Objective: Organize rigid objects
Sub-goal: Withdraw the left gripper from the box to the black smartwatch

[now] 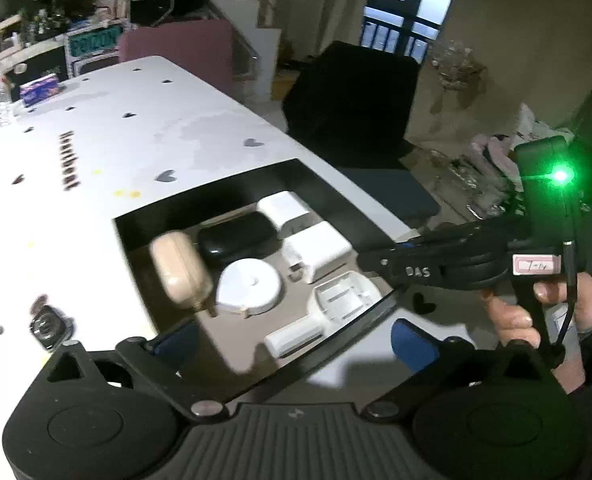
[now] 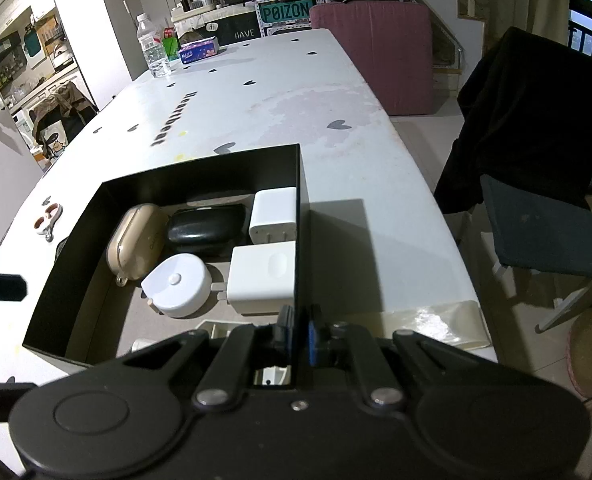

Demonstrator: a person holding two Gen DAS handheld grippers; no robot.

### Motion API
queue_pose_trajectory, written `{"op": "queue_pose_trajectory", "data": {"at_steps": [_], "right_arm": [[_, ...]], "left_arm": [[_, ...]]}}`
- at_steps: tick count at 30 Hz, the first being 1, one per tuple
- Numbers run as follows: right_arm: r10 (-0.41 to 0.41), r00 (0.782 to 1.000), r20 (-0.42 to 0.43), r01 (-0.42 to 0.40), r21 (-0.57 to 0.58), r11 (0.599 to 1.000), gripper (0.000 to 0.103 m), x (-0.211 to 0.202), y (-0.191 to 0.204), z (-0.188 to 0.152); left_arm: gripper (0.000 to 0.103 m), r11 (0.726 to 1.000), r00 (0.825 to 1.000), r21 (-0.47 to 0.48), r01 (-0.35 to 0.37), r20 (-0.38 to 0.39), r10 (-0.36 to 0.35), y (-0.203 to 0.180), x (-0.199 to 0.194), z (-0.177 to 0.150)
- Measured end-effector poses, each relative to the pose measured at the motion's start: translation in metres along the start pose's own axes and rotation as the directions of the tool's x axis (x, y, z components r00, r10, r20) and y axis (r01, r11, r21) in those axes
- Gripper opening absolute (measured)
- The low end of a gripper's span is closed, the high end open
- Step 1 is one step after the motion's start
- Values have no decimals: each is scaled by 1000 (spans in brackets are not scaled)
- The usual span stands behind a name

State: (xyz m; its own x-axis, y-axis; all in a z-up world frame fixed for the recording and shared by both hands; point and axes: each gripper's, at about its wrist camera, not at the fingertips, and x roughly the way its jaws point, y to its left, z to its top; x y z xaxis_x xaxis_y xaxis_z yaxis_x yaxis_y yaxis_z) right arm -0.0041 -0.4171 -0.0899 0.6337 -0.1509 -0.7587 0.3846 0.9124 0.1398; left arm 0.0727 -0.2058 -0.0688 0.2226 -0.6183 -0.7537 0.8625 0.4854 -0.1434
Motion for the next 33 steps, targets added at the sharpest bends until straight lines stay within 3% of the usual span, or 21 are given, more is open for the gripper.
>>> {"op": "queue_pose_trajectory", "data": {"at_steps": [8, 17, 21, 29, 33], "right_arm": [[0, 1000, 0, 0, 0, 1000, 8, 0, 0, 0], [0, 1000, 0, 0, 0, 1000, 8, 0, 0, 0], [0, 1000, 0, 0, 0, 1000, 8, 0, 0, 0], [-1, 1000, 0, 1, -1, 1000, 8, 0, 0, 0], [0, 1000, 0, 0, 0, 1000, 8, 0, 0, 0]], "left_arm": [[103, 999, 999, -13, -52, 6, 52, 5, -20, -10], [103, 998, 998, -17, -65, 24, 65, 9, -29, -19], [103, 994, 995, -61, -92, 25, 94, 22, -27, -29], [103, 960, 980, -205, -188, 30, 198, 77, -31, -52], [103, 929, 961, -269, -254, 42, 275, 106, -30, -65]]}}
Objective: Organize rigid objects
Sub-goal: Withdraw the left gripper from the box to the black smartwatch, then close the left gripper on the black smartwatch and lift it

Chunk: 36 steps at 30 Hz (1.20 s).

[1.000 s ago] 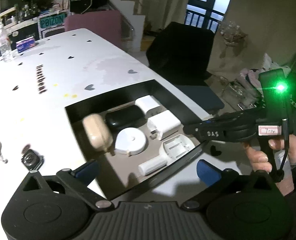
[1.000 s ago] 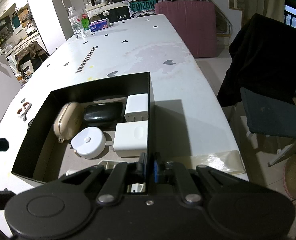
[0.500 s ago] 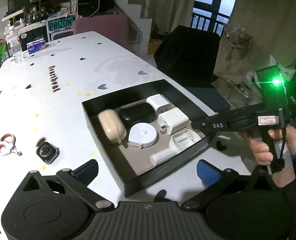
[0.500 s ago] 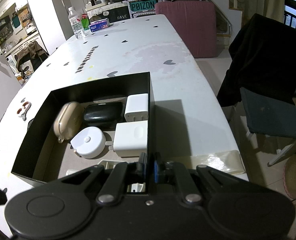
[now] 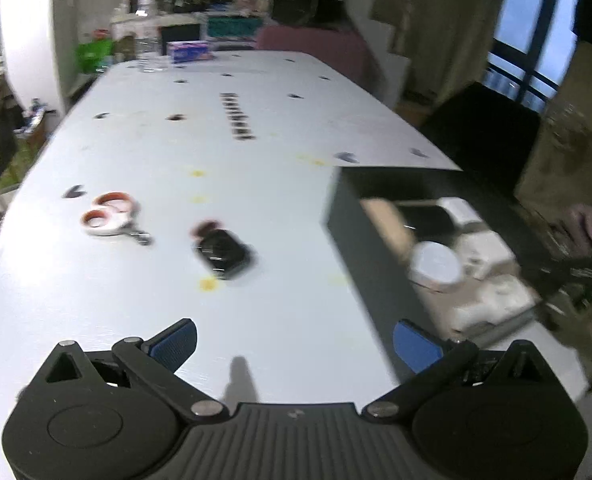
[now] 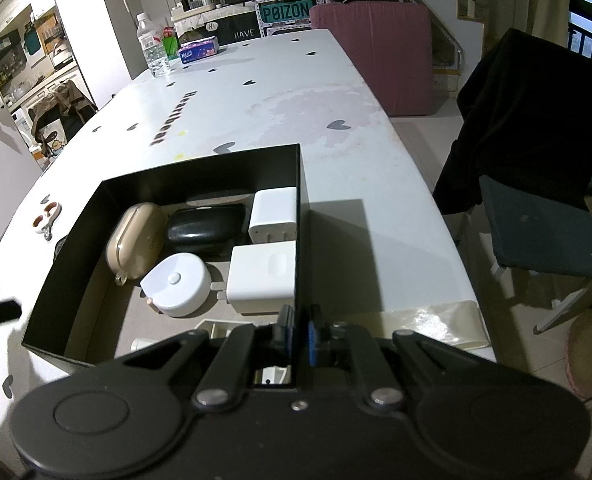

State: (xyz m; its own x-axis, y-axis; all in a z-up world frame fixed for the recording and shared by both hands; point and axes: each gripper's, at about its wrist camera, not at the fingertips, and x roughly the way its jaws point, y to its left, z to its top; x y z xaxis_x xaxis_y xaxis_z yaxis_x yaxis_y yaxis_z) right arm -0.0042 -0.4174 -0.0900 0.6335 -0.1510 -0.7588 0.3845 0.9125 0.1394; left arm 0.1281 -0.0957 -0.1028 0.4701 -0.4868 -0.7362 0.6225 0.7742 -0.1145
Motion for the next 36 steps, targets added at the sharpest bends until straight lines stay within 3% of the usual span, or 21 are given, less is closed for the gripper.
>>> {"op": "queue_pose_trajectory", "data": {"at_steps": [3, 6, 9, 13, 18, 20, 22, 24, 36], "right_arm": [[-2, 1000, 0, 2, -2, 1000, 8, 0, 0, 0], [-2, 1000, 0, 2, -2, 1000, 8, 1, 0, 0], [-4, 1000, -1, 4, -4, 1000, 8, 1, 0, 0], [-5, 1000, -1, 5, -6, 1000, 8, 1, 0, 0], [-9, 1000, -1, 9, -9, 1000, 8, 1, 0, 0], [-10, 1000, -1, 10, -10, 1000, 8, 1, 0, 0], [-13, 1000, -1, 13, -12, 1000, 8, 1, 1, 0], [-15, 1000, -2, 15, -14, 1000, 8, 1, 1, 0], [-14, 1000, -2, 14, -13, 1000, 8, 1, 2, 0]], "left_arm": [[101, 998, 995, 0, -60, 75, 60, 15, 7, -3], [89, 995, 988, 20, -97, 124, 93, 20, 21, -3], [78, 994, 989, 80, -76, 132, 65, 19, 41, 1], [77, 973, 988, 191, -128, 113, 108, 19, 70, 8], [76, 985, 990, 151, -78, 124, 59, 39, 84, 17], [70, 990, 990, 131, -49, 136, 31, 42, 85, 16], [56, 990, 987, 135, -47, 158, 25, 40, 85, 14], [51, 989, 986, 144, -42, 166, 18, 37, 85, 14], [51, 992, 973, 99, -75, 223, 51, 25, 66, 1]]}}
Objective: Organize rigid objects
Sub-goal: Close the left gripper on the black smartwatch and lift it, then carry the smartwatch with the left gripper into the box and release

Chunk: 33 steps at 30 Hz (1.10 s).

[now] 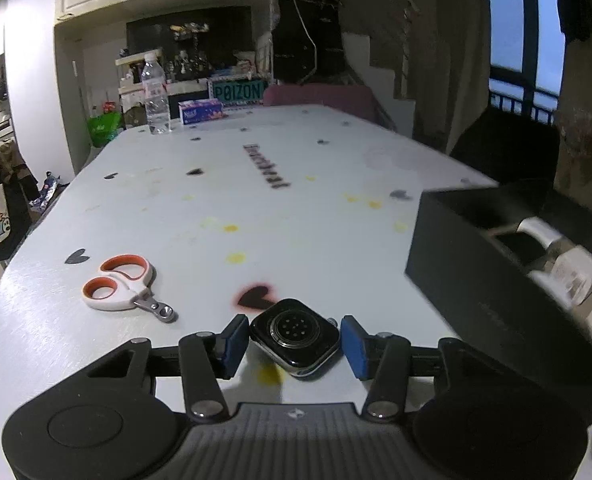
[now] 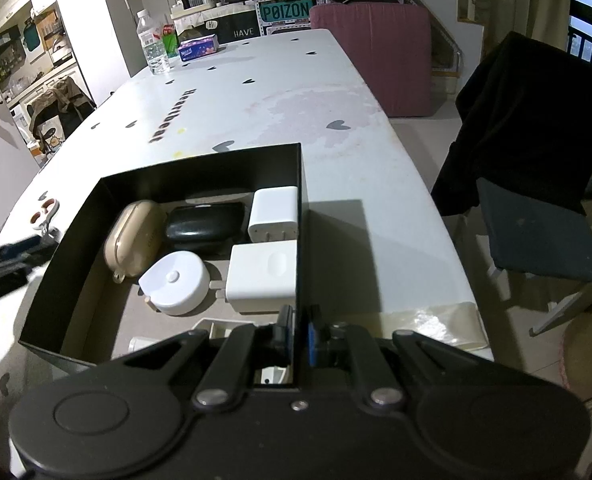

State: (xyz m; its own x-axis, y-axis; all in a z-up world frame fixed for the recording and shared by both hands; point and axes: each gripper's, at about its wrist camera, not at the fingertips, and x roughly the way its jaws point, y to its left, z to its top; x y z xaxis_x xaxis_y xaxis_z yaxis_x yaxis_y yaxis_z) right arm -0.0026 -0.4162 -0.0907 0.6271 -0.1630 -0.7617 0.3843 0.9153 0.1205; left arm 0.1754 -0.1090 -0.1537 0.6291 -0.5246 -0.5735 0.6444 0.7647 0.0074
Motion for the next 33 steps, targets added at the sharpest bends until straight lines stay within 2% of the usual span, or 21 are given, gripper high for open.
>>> {"op": "queue_pose_trajectory", "data": {"at_steps": [2, 7, 12, 16, 24, 30, 33], "right_arm": [[0, 1000, 0, 0, -1, 1000, 8, 0, 0, 0], [-1, 1000, 0, 1, -1, 1000, 8, 0, 0, 0], [0, 1000, 0, 0, -1, 1000, 8, 0, 0, 0], [1, 1000, 0, -1, 1, 1000, 8, 0, 0, 0], [1, 1000, 0, -1, 1, 1000, 8, 0, 0, 0], [4, 1000, 1, -4, 2, 1000, 8, 0, 1, 0], [4, 1000, 1, -4, 2, 1000, 8, -1, 1, 0]], "left_arm": [[51, 1000, 999, -29, 4, 49, -2, -3, -16, 3], [51, 996, 983, -53, 76, 173, -66, -20, -55, 12], [51, 985, 964, 23, 170, 205, -171, -56, -74, 15], [51, 970, 960, 112, 215, 159, -231, -90, -68, 22], [51, 938, 951, 191, 290, 54, -305, -138, -41, 39], [51, 944, 968, 214, 253, -52, -247, -158, -7, 43], [51, 948, 976, 231, 219, -62, -211, -159, 0, 42]]}}
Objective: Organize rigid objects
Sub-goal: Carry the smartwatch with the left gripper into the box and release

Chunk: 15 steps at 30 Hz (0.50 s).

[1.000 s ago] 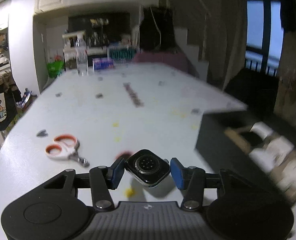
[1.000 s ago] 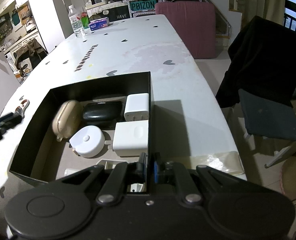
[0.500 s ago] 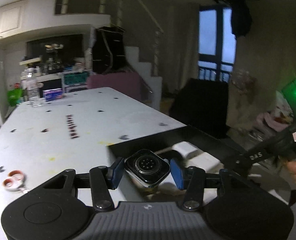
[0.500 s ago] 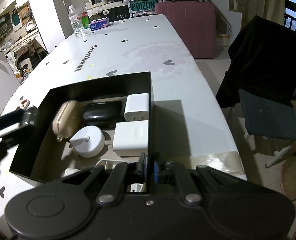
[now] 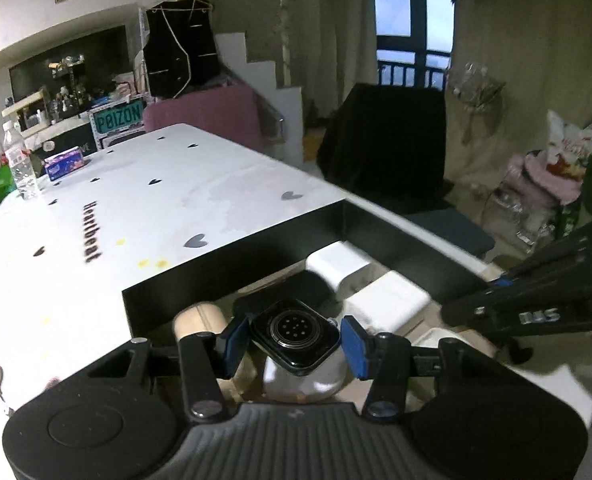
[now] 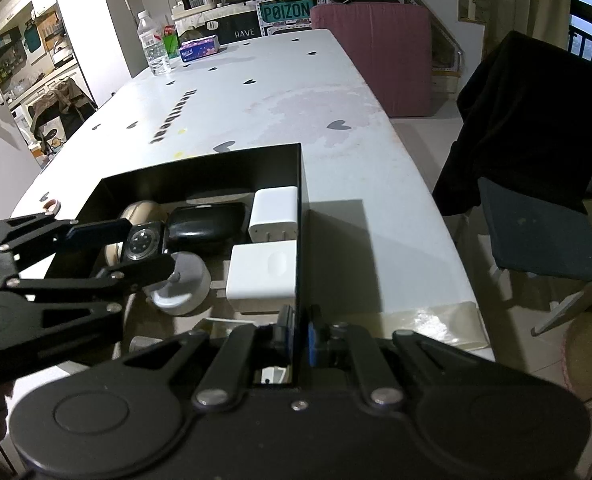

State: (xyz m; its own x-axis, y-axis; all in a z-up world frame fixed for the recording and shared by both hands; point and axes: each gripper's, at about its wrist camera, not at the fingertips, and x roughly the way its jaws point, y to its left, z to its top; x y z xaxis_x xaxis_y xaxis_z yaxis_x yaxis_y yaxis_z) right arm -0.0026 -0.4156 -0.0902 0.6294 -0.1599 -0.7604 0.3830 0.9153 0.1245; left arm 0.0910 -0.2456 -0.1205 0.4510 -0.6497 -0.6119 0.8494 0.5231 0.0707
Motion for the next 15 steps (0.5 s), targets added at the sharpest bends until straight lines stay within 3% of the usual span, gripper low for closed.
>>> {"op": "queue_pose_trajectory", "data": {"at_steps": [6, 11, 15], "right_arm": [[-2, 1000, 0, 2, -3, 1000, 8, 0, 0, 0], [-1, 1000, 0, 1, -3, 1000, 8, 0, 0, 0], [1, 1000, 0, -1, -1, 1000, 8, 0, 0, -1]], "left_arm": [[51, 1000, 1000, 25, -9, 5, 9, -2, 5, 0], [51, 994, 994, -13, 106, 41, -105, -9, 1, 22], [51, 978, 980, -59, 198, 6, -198, -15, 15, 39]]}}
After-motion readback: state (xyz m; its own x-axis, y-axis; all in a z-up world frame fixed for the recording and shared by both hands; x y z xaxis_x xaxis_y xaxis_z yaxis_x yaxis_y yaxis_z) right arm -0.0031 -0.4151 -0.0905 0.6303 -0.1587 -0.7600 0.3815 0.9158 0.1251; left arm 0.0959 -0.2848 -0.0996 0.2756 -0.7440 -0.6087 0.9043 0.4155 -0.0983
